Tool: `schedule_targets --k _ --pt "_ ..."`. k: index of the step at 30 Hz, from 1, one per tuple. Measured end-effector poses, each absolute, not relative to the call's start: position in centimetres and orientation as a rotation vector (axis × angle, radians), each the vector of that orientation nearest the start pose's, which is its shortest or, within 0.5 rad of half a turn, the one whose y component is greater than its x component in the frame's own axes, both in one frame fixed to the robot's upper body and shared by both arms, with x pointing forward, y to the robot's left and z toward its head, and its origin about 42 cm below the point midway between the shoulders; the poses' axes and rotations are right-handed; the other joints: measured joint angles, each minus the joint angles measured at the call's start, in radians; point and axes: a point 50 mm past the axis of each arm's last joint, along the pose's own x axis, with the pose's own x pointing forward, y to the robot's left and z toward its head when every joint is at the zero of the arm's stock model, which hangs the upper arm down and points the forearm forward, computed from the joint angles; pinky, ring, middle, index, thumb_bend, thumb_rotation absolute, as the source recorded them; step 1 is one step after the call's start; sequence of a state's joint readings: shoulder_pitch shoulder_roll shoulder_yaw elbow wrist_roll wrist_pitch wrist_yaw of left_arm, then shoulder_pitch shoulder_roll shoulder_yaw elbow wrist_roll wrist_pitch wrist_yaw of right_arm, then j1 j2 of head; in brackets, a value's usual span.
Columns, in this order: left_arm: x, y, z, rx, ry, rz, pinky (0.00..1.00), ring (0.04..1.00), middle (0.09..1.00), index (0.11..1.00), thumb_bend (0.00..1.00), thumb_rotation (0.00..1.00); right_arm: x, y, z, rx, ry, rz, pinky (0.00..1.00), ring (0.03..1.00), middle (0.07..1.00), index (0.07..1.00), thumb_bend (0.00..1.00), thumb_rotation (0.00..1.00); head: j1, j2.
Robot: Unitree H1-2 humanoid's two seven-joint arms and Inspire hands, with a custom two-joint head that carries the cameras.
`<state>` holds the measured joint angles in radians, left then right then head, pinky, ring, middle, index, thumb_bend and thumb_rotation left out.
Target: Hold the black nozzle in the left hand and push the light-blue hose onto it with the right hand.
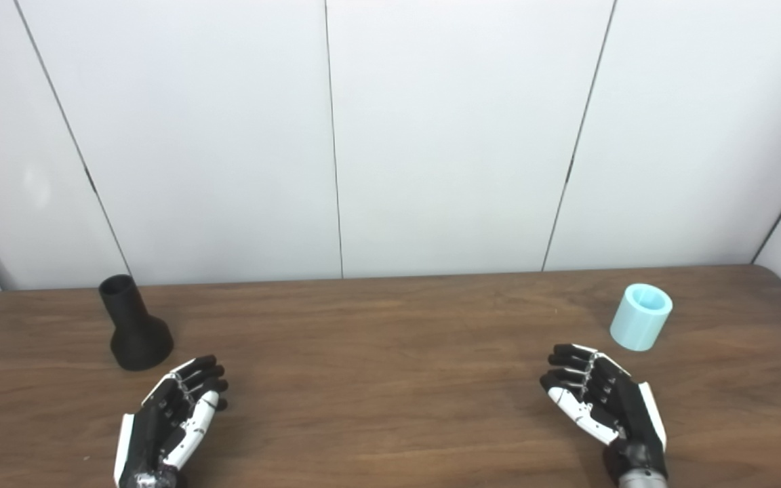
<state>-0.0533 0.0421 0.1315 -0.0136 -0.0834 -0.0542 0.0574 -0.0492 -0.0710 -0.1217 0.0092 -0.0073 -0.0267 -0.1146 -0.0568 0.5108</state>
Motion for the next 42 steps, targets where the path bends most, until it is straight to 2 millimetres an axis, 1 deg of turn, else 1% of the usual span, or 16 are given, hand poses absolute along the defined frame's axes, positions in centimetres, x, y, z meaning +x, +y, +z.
schedule_targets --k 9,11,15,19,26,27,28,29,31,32,33,35,36,37,40,42 --pt "29.9 25.8 12.0 -0.038 -0.126 0.142 0.60 0.661 0.682 0.674 0.32 0.18 29.7 -27.0 11.2 -0.079 -0.074 -0.223 0.53 0.614 0.647 0.633 0.34 0.20 0.000 0.011" --pt "29.9 25.8 12.0 -0.038 -0.127 0.141 0.60 0.661 0.680 0.672 0.32 0.18 29.7 -26.9 11.2 -0.079 -0.074 -0.222 0.53 0.614 0.645 0.630 0.33 0.18 0.000 0.011" --pt "29.9 25.9 12.0 -0.041 -0.127 0.142 0.61 0.663 0.683 0.672 0.32 0.16 29.7 -26.9 11.2 -0.078 -0.074 -0.221 0.53 0.614 0.649 0.635 0.33 0.19 -0.003 0.012" --pt "29.9 25.9 12.0 -0.043 -0.125 0.144 0.61 0.662 0.683 0.669 0.32 0.18 29.7 -26.9 11.2 -0.078 -0.074 -0.220 0.53 0.616 0.647 0.634 0.34 0.19 0.002 0.011" --pt "29.8 26.0 12.0 -0.047 -0.126 0.159 0.59 0.670 0.696 0.679 0.30 0.17 29.7 -26.9 11.2 -0.078 -0.075 -0.220 0.52 0.611 0.647 0.634 0.34 0.17 0.005 0.006" --pt "29.8 26.0 12.0 -0.049 -0.126 0.161 0.59 0.673 0.699 0.686 0.31 0.19 29.8 -26.9 11.2 -0.076 -0.075 -0.220 0.52 0.609 0.644 0.632 0.34 0.18 0.012 0.005" --pt "29.8 26.1 12.0 -0.050 -0.128 0.162 0.59 0.678 0.703 0.694 0.34 0.21 29.8 -27.0 11.2 -0.074 -0.075 -0.221 0.52 0.609 0.643 0.631 0.35 0.18 0.015 0.005" --pt "29.8 26.1 12.0 -0.053 -0.129 0.164 0.61 0.685 0.709 0.701 0.43 0.23 29.8 -27.0 11.2 -0.071 -0.075 -0.221 0.52 0.608 0.641 0.630 0.34 0.18 0.029 0.005" --pt "29.8 26.3 12.0 -0.072 -0.137 0.172 0.65 0.699 0.713 0.715 0.68 0.25 29.7 -27.0 11.2 -0.069 -0.075 -0.221 0.52 0.607 0.638 0.630 0.34 0.17 0.046 0.006" --pt "29.7 26.4 12.0 -0.079 -0.139 0.182 0.67 0.710 0.715 0.724 0.77 0.24 29.7 -27.0 11.2 -0.069 -0.075 -0.221 0.53 0.609 0.640 0.631 0.33 0.16 0.046 0.006" --pt "29.7 26.6 12.1 -0.086 -0.141 0.197 0.69 0.718 0.718 0.732 0.83 0.24 29.7 -27.0 11.2 -0.069 -0.075 -0.222 0.53 0.611 0.641 0.631 0.33 0.16 0.058 0.006" --pt "29.6 26.9 12.1 -0.097 -0.143 0.236 0.72 0.736 0.739 0.761 0.83 0.21 29.8 -27.1 11.2 -0.065 -0.075 -0.222 0.53 0.616 0.646 0.634 0.32 0.15 0.074 0.009" --pt "29.6 27.1 12.1 -0.097 -0.145 0.251 0.71 0.732 0.738 0.761 0.82 0.19 29.8 -27.1 11.2 -0.063 -0.076 -0.220 0.53 0.617 0.649 0.638 0.32 0.15 0.093 0.011" --pt "29.5 27.3 12.2 -0.092 -0.148 0.268 0.70 0.713 0.726 0.738 0.80 0.17 29.8 -27.2 11.2 -0.062 -0.077 -0.216 0.53 0.617 0.652 0.642 0.32 0.15 0.124 0.009" --pt "28.7 28.2 12.5 -0.061 -0.147 0.331 0.64 0.665 0.687 0.692 0.86 0.18 30.1 -27.3 11.3 -0.064 -0.080 -0.200 0.54 0.624 0.653 0.640 0.33 0.13 0.155 0.009" --pt "28.5 28.9 12.5 -0.057 -0.148 0.377 0.62 0.670 0.679 0.703 0.90 0.17 30.1 -27.6 11.3 -0.060 -0.081 -0.197 0.54 0.628 0.655 0.641 0.32 0.10 0.184 0.006"
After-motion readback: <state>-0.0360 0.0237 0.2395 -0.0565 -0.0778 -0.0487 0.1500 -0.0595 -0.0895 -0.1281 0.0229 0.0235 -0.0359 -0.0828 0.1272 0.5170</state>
